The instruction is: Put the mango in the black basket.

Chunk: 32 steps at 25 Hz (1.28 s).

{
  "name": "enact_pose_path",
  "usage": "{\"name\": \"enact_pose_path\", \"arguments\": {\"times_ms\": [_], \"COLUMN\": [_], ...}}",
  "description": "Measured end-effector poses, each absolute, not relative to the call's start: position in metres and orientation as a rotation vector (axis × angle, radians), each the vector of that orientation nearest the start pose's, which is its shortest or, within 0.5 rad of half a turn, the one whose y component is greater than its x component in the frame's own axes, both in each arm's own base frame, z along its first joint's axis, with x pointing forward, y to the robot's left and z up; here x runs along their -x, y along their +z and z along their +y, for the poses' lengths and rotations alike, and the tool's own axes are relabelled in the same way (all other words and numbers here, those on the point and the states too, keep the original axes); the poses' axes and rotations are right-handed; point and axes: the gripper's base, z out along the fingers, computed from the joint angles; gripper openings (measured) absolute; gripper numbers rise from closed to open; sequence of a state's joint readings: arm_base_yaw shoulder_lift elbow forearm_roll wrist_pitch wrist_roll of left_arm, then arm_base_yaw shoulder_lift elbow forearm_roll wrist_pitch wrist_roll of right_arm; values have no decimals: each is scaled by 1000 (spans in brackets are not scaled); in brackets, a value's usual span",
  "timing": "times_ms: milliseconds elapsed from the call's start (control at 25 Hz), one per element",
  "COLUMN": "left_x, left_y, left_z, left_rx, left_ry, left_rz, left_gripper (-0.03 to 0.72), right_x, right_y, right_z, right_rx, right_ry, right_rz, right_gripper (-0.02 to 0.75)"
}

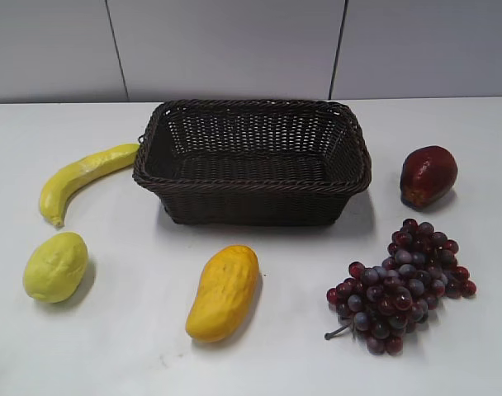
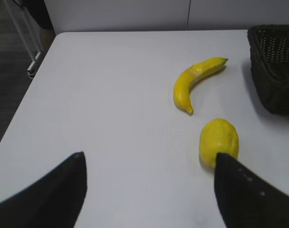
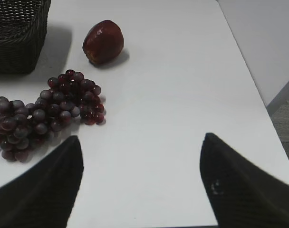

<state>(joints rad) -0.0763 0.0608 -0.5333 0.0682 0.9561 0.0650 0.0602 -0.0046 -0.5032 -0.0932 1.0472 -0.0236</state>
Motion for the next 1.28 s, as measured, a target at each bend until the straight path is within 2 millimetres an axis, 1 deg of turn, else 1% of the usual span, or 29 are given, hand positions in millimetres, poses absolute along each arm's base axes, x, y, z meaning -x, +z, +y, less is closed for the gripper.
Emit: {"name": "enact_pose_path", "arguments": {"times_ms": [120,200,320,440,520,640,720,800,880,1120,1280], "left_x": [-28,-49,-80,-114,-136,-164,-179,-191,-199,-211,-219], "left_y": [307,309,311,307,301,291,286,281,279,270,261], "left_z": [3,1,-5,-16,-24,-37,-48,-65,-85,-149,-185], "left_rx": [-151,-161,-156,-151,-163,-206,-260,-346,-435,-693,-820], "left_ry": [84,78,9,-110,-192,-252,-275,-301,-330,-429,-455], "left_rz": [1983,2046,2137,2249,2335,2427,2450,2457,2444,2449,2489], "left_gripper": [645,650,651,651,651,650,648,646,645,637,623], "right_x": [5,5,5,5,5,5,5,5,5,5,5], "right_y": [280,280,280,280,280,280,280,280,280,280,280], "right_z": [-8,-8,-8,-8,-8,-8,-8,-8,-8,-8,-8], "right_rx": [81,81,81,81,81,81,81,81,81,81,81], "right_ry": [-88,-88,-88,-88,-88,-88,-88,-88,-88,-88,-88], "right_rz": [2019,2019,2019,2019,2019,2019,2019,2019,2019,2019,2019], "right_gripper": [589,589,589,589,589,589,589,589,589,589,589]}}
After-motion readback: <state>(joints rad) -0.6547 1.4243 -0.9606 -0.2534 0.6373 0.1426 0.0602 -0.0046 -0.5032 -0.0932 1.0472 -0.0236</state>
